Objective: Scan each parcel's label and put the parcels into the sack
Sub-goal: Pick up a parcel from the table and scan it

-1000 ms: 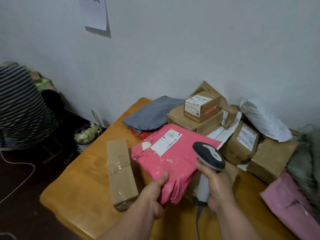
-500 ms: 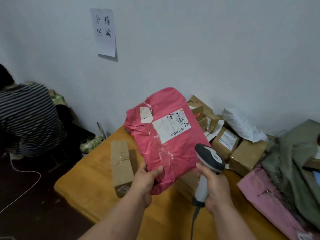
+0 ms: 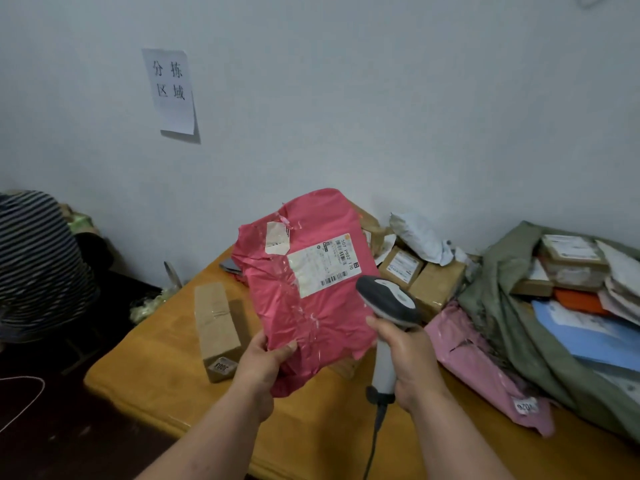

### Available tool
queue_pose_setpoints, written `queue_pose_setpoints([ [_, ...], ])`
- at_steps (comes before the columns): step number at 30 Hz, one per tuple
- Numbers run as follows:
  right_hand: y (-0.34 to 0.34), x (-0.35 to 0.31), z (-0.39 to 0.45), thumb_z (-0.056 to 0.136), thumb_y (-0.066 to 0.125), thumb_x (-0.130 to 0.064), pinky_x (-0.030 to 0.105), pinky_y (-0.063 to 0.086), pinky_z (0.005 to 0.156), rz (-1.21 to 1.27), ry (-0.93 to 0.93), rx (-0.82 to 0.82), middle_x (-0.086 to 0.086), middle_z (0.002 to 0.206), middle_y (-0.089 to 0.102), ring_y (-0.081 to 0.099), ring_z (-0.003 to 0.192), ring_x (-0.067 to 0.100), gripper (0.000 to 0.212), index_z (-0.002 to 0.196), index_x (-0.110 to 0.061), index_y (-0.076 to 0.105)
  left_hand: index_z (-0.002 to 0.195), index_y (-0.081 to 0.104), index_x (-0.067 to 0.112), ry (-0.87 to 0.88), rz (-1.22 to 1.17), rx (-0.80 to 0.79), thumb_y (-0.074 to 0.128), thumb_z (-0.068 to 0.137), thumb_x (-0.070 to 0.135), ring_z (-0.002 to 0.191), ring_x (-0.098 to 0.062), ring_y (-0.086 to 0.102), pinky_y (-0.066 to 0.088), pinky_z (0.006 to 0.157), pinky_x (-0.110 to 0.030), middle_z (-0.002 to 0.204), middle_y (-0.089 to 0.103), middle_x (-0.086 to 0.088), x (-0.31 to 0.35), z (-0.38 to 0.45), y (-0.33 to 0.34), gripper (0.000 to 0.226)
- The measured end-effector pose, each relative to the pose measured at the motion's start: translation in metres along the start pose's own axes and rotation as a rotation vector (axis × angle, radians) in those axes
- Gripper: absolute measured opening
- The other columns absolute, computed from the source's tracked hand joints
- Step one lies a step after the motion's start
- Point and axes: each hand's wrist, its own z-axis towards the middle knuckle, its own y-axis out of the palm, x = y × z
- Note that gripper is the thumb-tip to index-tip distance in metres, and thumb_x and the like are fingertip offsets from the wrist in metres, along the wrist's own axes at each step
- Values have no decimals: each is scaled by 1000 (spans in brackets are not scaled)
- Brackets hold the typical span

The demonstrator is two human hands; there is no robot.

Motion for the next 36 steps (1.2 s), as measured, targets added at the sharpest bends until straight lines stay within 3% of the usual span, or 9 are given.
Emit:
queue_pose_setpoints([
  [5, 3, -11, -6, 79, 81, -15, 31, 49, 59, 82, 9, 19, 0, 72, 71, 66, 72, 19, 16, 93, -17, 75, 107, 66, 32, -21, -9, -33, 71, 89, 7, 90, -27, 69, 55, 61, -36, 99, 74, -1, 0, 6, -2, 31],
  [9, 12, -19, -11, 66, 82, -18, 29, 49, 55, 286, 140, 32, 7, 73, 65, 61, 61, 20, 30, 94, -9, 74, 114, 64, 31, -28, 3, -69, 72, 88, 8, 98, -28, 67, 57, 77, -43, 107, 72, -2, 1, 8, -2, 35],
  [13, 16, -30, -17, 61, 78, -24, 25, 47, 46, 349, 226, -12, 4, 65, 59, 57, 50, 15, 27, 82, -11, 70, 115, 63, 29, -32, -1, -102, 71, 89, 8, 95, -25, 66, 53, 66, -36, 108, 71, -2, 1, 9, 0, 35],
  [17, 18, -37, -21, 61, 76, -26, 26, 46, 50, 388, 233, -58, 1, 66, 58, 55, 53, 13, 25, 81, -12, 67, 118, 62, 27, -41, -6, -130, 69, 90, 7, 93, -22, 66, 52, 61, -34, 108, 71, -1, 0, 9, 1, 36],
  [22, 21, -40, -23, 64, 74, -26, 24, 48, 43, 433, 225, -104, 2, 65, 59, 56, 49, 12, 20, 77, -12, 66, 121, 61, 25, -49, -18, -150, 68, 90, 4, 92, -24, 65, 52, 61, -35, 108, 71, -3, -2, 8, 3, 38],
  [26, 21, -38, -22, 64, 75, -26, 24, 48, 47, 456, 240, -123, 1, 68, 59, 55, 53, 12, 19, 75, -12, 68, 114, 64, 26, -46, -29, -162, 68, 90, 3, 90, -23, 67, 53, 59, -34, 96, 75, 2, -1, 7, 7, 34],
  [36, 22, -38, -20, 66, 74, -25, 24, 48, 47, 534, 270, -149, 2, 68, 59, 56, 52, 12, 17, 75, -11, 69, 118, 62, 23, -65, -80, -199, 64, 91, -2, 100, -29, 67, 55, 62, -38, 112, 72, -7, 0, 4, 15, 37],
])
